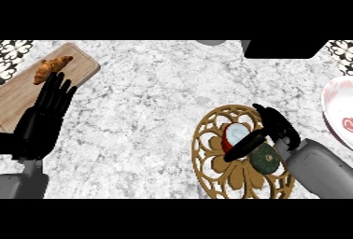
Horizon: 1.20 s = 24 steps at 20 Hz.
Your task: Pick the can from the placemat and place it in the bowl
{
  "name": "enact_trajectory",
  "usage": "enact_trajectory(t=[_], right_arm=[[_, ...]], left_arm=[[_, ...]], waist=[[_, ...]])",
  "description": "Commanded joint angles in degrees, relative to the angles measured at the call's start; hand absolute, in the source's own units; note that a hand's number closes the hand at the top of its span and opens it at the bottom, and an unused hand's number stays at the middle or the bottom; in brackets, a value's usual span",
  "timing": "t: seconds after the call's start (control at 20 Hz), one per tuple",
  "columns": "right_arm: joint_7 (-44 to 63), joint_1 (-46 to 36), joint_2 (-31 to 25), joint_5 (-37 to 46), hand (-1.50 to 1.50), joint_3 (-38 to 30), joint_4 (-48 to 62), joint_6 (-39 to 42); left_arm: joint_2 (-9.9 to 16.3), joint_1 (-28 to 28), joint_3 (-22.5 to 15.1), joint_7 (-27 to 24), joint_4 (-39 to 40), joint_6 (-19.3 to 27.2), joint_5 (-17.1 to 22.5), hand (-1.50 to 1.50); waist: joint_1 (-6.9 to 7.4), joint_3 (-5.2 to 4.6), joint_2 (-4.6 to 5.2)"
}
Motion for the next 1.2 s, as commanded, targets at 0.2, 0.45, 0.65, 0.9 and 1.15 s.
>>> enact_trajectory(t=[0.2, 0.45, 0.65, 0.9, 1.15], right_arm=[[6.76, -2.97, -0.63, 0.95, 1.50, 1.92, 4.07, 6.92], [3.36, -1.93, -1.35, 1.42, 1.50, 3.67, 5.33, 8.31], [3.10, -3.24, 0.46, 3.14, 1.50, 4.27, 6.38, 8.69], [-30.46, 3.17, -12.62, 10.90, 1.50, 15.64, -11.34, 18.59], [-48.56, 8.05, -25.00, 20.98, 1.50, 19.29, -20.12, 15.95]], left_arm=[[-1.04, 0.49, 0.34, -1.63, 0.70, -0.97, -0.87, 0.00], [0.28, 1.78, 1.10, 1.60, -2.77, -1.47, 0.21, 0.00], [-0.36, 2.20, 2.39, -0.66, 0.00, -3.31, 0.77, 0.00], [-0.41, 1.54, 2.00, 1.31, -0.98, 0.23, -0.78, 0.00], [1.27, 2.32, 4.12, 1.52, -1.09, -0.03, -0.16, 0.00]], waist=[[0.28, 0.28, 0.54], [0.33, 0.31, 0.42], [0.30, 0.29, 0.55], [-2.25, 0.61, -0.94], [-4.82, 0.74, -1.30]])
